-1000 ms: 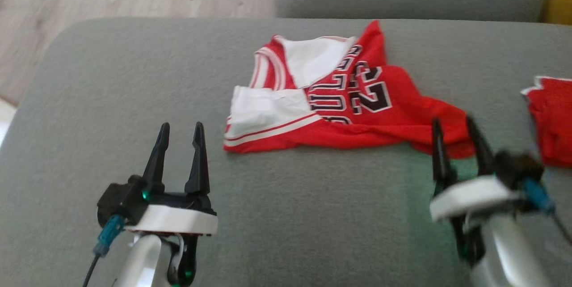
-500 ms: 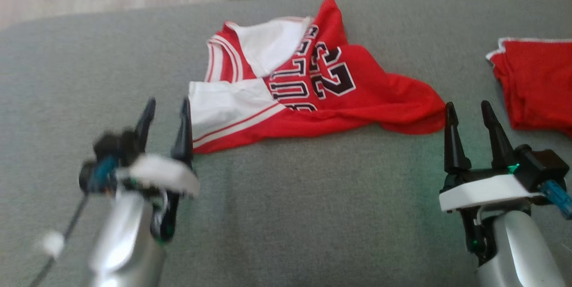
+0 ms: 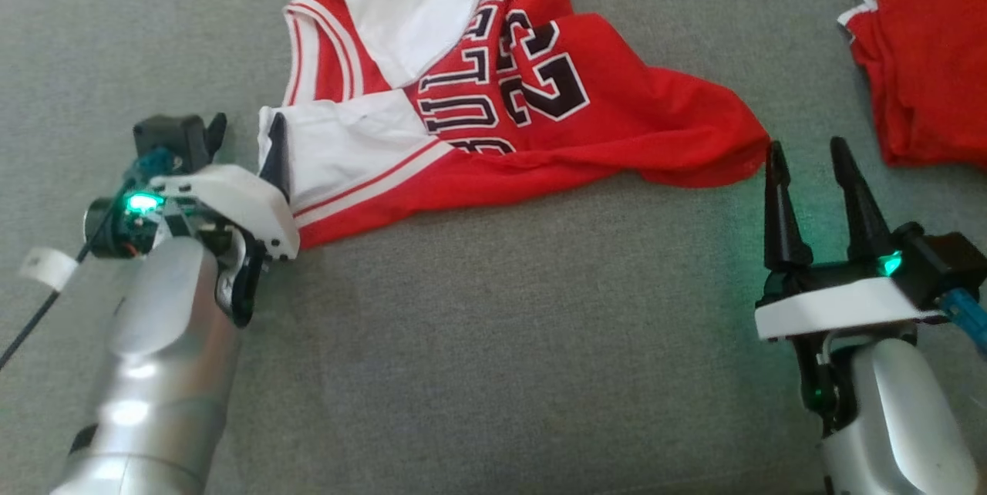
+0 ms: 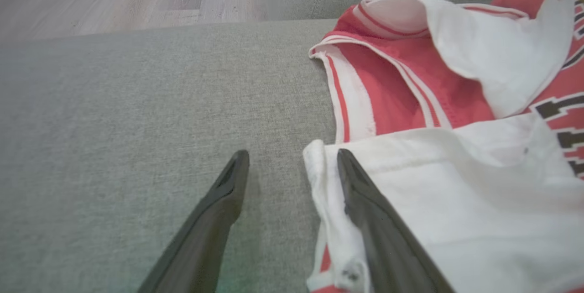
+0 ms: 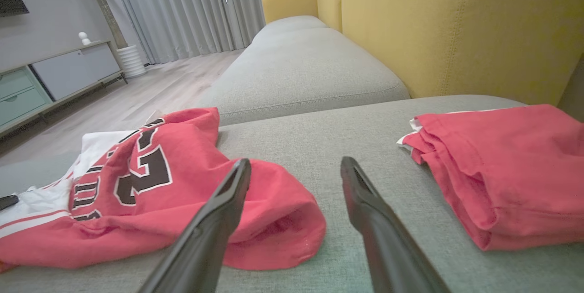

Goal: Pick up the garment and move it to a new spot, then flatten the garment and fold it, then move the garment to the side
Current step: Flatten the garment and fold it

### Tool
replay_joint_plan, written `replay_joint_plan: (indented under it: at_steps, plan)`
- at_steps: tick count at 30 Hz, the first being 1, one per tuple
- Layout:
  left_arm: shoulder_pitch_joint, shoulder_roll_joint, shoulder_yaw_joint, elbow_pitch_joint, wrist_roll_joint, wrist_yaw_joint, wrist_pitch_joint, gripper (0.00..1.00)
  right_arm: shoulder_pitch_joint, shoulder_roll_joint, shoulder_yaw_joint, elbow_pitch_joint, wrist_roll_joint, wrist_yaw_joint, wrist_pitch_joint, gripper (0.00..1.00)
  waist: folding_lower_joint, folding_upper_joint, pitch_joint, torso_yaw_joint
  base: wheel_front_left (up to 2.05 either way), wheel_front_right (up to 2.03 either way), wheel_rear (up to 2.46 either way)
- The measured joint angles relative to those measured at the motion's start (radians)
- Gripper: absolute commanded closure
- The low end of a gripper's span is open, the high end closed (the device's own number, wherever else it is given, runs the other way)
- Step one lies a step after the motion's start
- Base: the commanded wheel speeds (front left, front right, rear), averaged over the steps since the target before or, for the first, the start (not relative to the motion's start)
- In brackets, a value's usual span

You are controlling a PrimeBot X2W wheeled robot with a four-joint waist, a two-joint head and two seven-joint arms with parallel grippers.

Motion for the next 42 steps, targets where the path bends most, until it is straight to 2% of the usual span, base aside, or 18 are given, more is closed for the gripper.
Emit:
replay_joint_plan:
  at_steps: [12,13,14,15,22,27,30,35,40,42]
  plan:
    - [-0.076,-0.002,-0.040,0.122,0.002,-0.023,-0.028,0.00,-0.001,0.000,-0.009,0.012,0.000,0.000,-0.006,0.00,-0.0003,0.0000,0.018,-0.006,0.00,0.00,0.00]
    - [-0.081,-0.002,-0.042,0.132,0.002,-0.027,-0.028,0.45,-0.001,0.000,-0.009,0.013,0.000,0.000,-0.006,0.00,-0.0003,0.0000,0.016,-0.006,0.00,0.00,0.00]
    - [-0.086,-0.002,-0.045,0.140,0.002,-0.028,-0.028,0.95,-0.001,0.000,-0.009,0.014,0.000,0.000,-0.006,0.00,-0.0003,0.0000,0.015,-0.006,0.00,0.00,0.00]
    - [-0.088,-0.003,-0.050,0.144,0.002,-0.033,-0.030,1.00,-0.001,0.000,-0.009,0.016,0.000,0.000,-0.006,0.00,-0.0003,0.0000,0.013,-0.005,0.00,0.00,0.00]
    - [-0.089,-0.009,-0.073,0.160,-0.005,-0.045,-0.108,1.00,-0.002,0.000,-0.011,0.034,0.000,0.000,-0.006,0.00,-0.0003,0.0000,-0.007,0.003,0.00,0.00,0.00]
    - [-0.089,-0.008,-0.104,0.106,-0.008,-0.054,-0.244,1.00,-0.002,0.000,-0.013,0.039,0.000,0.000,-0.006,0.00,-0.0003,0.0000,-0.039,0.013,0.00,0.00,0.00]
    - [-0.089,0.000,-0.133,0.038,0.002,-0.054,-0.295,1.00,-0.001,0.000,-0.015,0.046,0.006,0.000,-0.006,0.00,-0.0003,0.0000,-0.064,0.022,0.00,0.00,0.00]
    - [-0.080,0.031,-0.168,-0.114,0.012,-0.061,-0.311,1.00,0.002,0.000,-0.017,0.068,0.020,0.000,-0.006,0.00,-0.0003,0.0000,-0.112,0.050,0.00,0.00,0.00]
    - [-0.005,0.101,-0.244,-0.337,0.018,-0.062,-0.318,1.00,0.005,0.000,-0.009,0.090,0.034,0.000,-0.006,0.00,-0.0004,0.0000,-0.157,0.092,0.00,0.00,0.00]
    - [0.020,0.121,-0.262,-0.373,0.018,-0.062,-0.318,1.00,0.007,0.000,-0.007,0.095,0.034,0.000,-0.006,0.00,-0.0004,0.0000,-0.165,0.102,0.00,0.00,0.00]
